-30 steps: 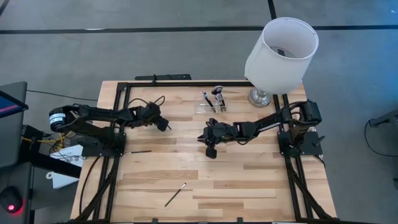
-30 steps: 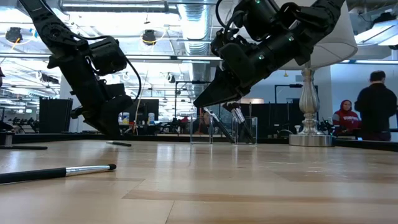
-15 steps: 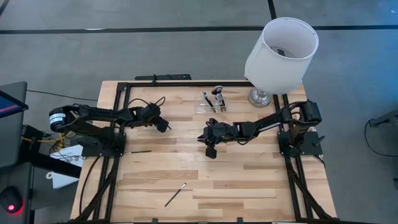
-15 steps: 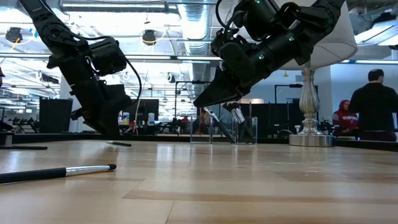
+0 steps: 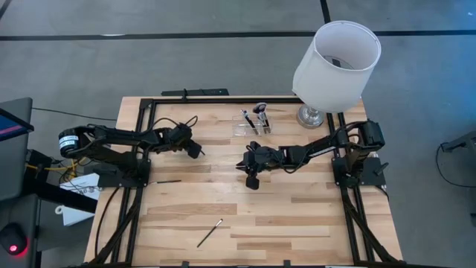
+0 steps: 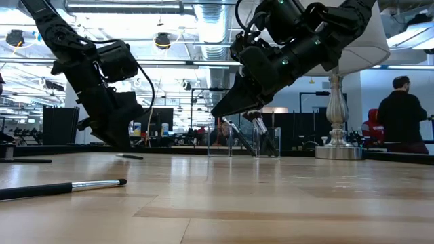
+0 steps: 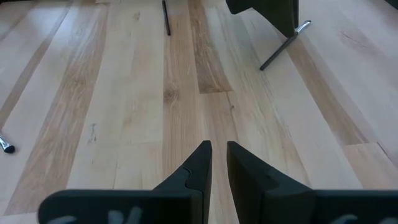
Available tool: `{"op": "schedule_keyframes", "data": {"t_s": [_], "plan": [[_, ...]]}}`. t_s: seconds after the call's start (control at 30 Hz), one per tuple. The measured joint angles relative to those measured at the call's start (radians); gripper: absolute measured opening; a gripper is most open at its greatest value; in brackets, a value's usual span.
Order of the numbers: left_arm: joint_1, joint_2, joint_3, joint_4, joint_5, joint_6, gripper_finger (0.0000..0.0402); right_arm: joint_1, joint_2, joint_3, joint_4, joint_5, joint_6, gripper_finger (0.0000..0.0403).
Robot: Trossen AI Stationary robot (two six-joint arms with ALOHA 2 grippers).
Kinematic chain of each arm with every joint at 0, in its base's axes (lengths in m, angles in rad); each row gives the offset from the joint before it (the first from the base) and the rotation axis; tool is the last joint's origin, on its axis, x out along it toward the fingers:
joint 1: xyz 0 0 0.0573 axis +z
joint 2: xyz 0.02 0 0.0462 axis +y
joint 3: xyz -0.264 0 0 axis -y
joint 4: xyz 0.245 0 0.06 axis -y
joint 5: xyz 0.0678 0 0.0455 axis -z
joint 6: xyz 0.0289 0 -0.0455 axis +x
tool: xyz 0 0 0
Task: Put items in baskets/containers
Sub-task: Put the silver eyeshadow brush into the transparent organizer
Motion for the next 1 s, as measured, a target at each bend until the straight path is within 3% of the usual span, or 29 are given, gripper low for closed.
{"op": "schedule_keyframes", "data": {"t_s": [0.47, 0.77, 1.0], "plan": [[0.022, 0.005, 0.000, 0.016, -0.038, -0.015, 0.0117, 0.000, 0.000, 0.000, 0.000, 0.000, 0.000, 0.0042], [0.026, 0.132, 0.006, 0.093, -0.037, -0.034, 0.0117, 0.000, 0.000, 0.000, 0.000, 0.000, 0.000, 0.0042], [0.027, 0.140, 0.004, 0.098, -0.028, 0.036, 0.0117, 0.000, 0.000, 0.000, 0.000, 0.000, 0.000, 0.0042]]}}
